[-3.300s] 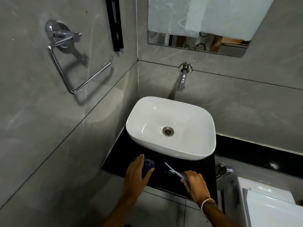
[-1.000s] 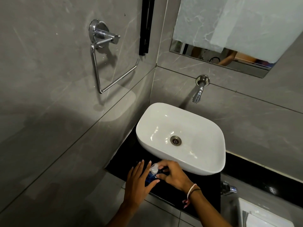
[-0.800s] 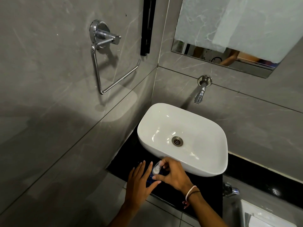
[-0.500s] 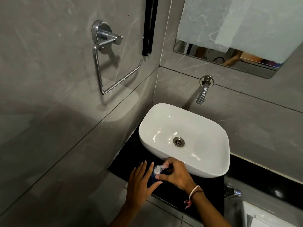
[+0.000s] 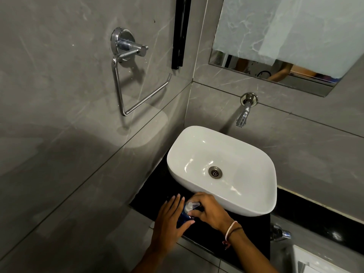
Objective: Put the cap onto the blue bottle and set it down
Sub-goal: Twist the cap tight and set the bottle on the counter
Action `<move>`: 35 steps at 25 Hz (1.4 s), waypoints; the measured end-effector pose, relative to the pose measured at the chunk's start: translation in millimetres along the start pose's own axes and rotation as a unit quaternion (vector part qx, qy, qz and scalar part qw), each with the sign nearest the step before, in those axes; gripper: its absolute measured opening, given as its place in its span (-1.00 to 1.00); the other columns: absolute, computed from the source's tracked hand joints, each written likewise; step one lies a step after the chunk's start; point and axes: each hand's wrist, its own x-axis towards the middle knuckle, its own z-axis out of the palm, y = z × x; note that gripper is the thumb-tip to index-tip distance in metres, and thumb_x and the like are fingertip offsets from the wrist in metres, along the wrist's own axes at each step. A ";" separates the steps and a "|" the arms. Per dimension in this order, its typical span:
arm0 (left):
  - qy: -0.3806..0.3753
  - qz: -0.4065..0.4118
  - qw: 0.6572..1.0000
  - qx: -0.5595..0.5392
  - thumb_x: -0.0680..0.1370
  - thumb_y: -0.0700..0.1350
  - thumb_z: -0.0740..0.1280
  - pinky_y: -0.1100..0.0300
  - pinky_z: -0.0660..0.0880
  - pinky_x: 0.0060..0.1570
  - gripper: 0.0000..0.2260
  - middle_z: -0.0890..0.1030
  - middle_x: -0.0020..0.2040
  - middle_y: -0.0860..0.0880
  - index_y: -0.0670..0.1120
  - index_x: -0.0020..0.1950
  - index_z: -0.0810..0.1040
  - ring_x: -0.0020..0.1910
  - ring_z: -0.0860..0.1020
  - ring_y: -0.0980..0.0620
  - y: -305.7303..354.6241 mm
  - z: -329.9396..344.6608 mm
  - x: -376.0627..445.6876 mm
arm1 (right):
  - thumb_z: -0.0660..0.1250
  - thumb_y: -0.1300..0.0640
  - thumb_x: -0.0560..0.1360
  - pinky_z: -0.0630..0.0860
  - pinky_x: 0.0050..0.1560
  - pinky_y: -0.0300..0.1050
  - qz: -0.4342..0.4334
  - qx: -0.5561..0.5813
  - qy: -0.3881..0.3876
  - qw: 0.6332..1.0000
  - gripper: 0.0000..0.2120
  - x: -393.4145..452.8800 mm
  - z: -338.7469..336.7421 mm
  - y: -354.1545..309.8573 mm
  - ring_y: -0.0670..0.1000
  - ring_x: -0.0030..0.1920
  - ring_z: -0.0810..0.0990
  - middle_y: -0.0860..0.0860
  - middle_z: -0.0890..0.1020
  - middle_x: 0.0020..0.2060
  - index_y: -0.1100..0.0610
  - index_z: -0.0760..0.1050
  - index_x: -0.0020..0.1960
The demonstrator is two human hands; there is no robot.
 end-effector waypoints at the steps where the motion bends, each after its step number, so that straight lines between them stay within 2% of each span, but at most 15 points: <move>1: -0.002 -0.001 1.000 -0.003 0.49 0.38 0.21 0.04 0.21 0.47 -0.29 0.39 0.46 -0.04 -0.10 0.45 0.39 0.47 0.29 -0.03 -0.6 0.7 0.2 | 0.57 0.09 0.42 0.62 0.10 -0.03 0.002 -0.016 0.010 1.000 -0.83 1.1 0.4 -1.5 -0.04 0.00 0.65 0.00 0.69 -0.02 0.06 0.68 0.00; 4: -0.009 -0.002 1.000 -0.003 0.50 0.38 0.21 0.09 0.05 0.48 -0.29 0.37 0.47 -0.04 -0.11 0.45 0.38 0.48 0.27 -0.01 -2.3 2.2 1.5 | 0.57 -0.05 0.40 0.58 0.12 -0.10 0.004 -0.042 0.033 0.999 -0.70 1.8 3.0 -1.3 -0.05 0.05 0.61 -0.01 0.68 0.02 0.06 0.65 0.04; 6: -0.009 -0.002 1.000 -0.006 0.50 0.38 0.22 0.08 0.06 0.48 -0.29 0.38 0.47 -0.05 -0.11 0.45 0.38 0.48 0.27 -0.01 -2.7 2.3 2.1 | 0.58 0.01 0.41 0.55 0.23 -0.14 -0.009 -0.009 0.018 1.000 -0.64 1.3 4.5 2.4 -0.07 0.16 0.58 -0.02 0.67 0.13 0.06 0.64 0.16; 8: -0.006 -0.005 1.000 -0.008 0.50 0.38 0.21 0.07 0.04 0.48 -0.28 0.38 0.47 -0.04 -0.10 0.45 0.38 0.47 0.28 -0.01 -2.2 2.5 2.5 | 0.57 0.08 0.43 0.55 0.25 -0.10 -0.016 0.020 0.012 1.000 -0.71 1.3 6.2 4.5 -0.06 0.16 0.58 -0.01 0.68 0.11 0.07 0.67 0.13; 10: -0.006 -0.007 1.000 -0.010 0.49 0.39 0.20 0.05 0.03 0.48 -0.28 0.38 0.47 -0.04 -0.10 0.45 0.39 0.48 0.28 -0.02 -1.6 1.9 2.9 | 0.57 0.04 0.42 0.56 0.16 -0.09 -0.017 0.027 0.026 0.999 -0.80 1.0 8.4 5.8 -0.07 0.08 0.58 -0.02 0.70 -0.02 0.05 0.69 0.00; 13: -0.009 -0.003 1.000 -0.007 0.49 0.38 0.20 0.04 0.07 0.47 -0.29 0.39 0.46 -0.05 -0.10 0.44 0.40 0.47 0.28 -0.03 -2.3 0.0 3.3 | 0.58 -0.08 0.38 0.54 0.13 -0.23 -0.013 0.032 0.055 0.998 -0.72 -1.8 13.3 10.7 -0.13 0.08 0.56 -0.09 0.68 -0.02 0.01 0.69 0.02; 15: -0.010 0.002 1.000 -0.003 0.49 0.38 0.20 0.03 0.12 0.46 -0.29 0.39 0.46 -0.06 -0.10 0.44 0.40 0.48 0.28 -0.04 -2.9 -0.6 2.6 | 0.59 -0.05 0.39 0.48 0.23 -0.34 -0.020 0.047 0.062 0.997 -0.65 -2.9 18.0 16.9 -0.17 0.21 0.51 -0.16 0.62 0.11 0.00 0.67 0.14; 17: -0.004 -0.001 1.000 -0.003 0.50 0.38 0.19 -0.01 0.19 0.47 -0.30 0.39 0.47 -0.05 -0.09 0.45 0.39 0.48 0.27 -0.01 -1.4 -0.2 1.3 | 0.60 0.04 0.40 0.41 0.28 -0.43 -0.012 0.071 0.078 0.994 -0.65 -3.0 22.8 20.0 -0.20 0.29 0.46 -0.17 0.58 0.18 0.03 0.68 0.16; 20: 0.010 -0.012 1.000 -0.015 0.49 0.37 0.21 -0.09 0.33 0.40 -0.31 0.46 0.42 -0.06 -0.10 0.42 0.43 0.45 0.32 -0.02 1.3 -1.0 1.2 | 0.56 0.01 0.42 0.37 0.22 -0.49 -0.011 0.072 0.108 0.991 -0.75 -4.6 30.5 20.7 -0.25 0.21 0.47 -0.28 0.57 0.08 0.00 0.69 0.09; 22: 0.012 -0.009 1.000 -0.015 0.48 0.36 0.22 -0.14 0.35 0.38 -0.31 0.48 0.40 -0.08 -0.11 0.41 0.45 0.43 0.36 -0.06 1.1 -1.7 2.4 | 0.53 -0.04 0.44 0.35 0.21 -0.52 -0.013 0.063 0.131 0.989 -0.75 -9.1 34.9 19.4 -0.28 0.20 0.45 -0.33 0.53 0.05 -0.03 0.67 0.10; 25: 0.008 -0.004 1.000 -0.008 0.48 0.36 0.22 -0.12 0.32 0.41 -0.31 0.47 0.41 -0.11 -0.12 0.41 0.44 0.44 0.35 -0.08 -1.4 -1.4 2.6 | 0.53 -0.03 0.45 0.33 0.26 -0.53 -0.011 0.077 0.137 0.988 -0.70 -10.3 37.7 20.3 -0.29 0.25 0.44 -0.27 0.54 0.14 -0.01 0.66 0.16; 30: 0.009 -0.007 1.000 -0.011 0.48 0.31 0.25 -0.08 0.29 0.41 -0.35 0.48 0.40 -0.12 -0.11 0.40 0.46 0.42 0.38 -0.11 -1.8 0.6 3.2 | 0.50 -0.07 0.49 0.39 0.17 -0.46 -0.010 0.065 0.151 0.986 -0.75 -10.9 43.6 14.9 -0.23 0.15 0.49 -0.16 0.64 0.06 0.02 0.66 0.11; 35: 0.004 -0.004 1.000 -0.004 0.47 0.29 0.24 -0.02 0.19 0.38 -0.36 0.49 0.39 -0.13 -0.12 0.39 0.47 0.40 0.40 -0.13 -4.2 1.4 2.2 | 0.47 -0.02 0.52 0.35 0.23 -0.47 -0.027 0.053 0.152 0.987 -0.74 -13.5 41.2 12.9 -0.21 0.20 0.46 -0.13 0.62 0.13 0.05 0.65 0.16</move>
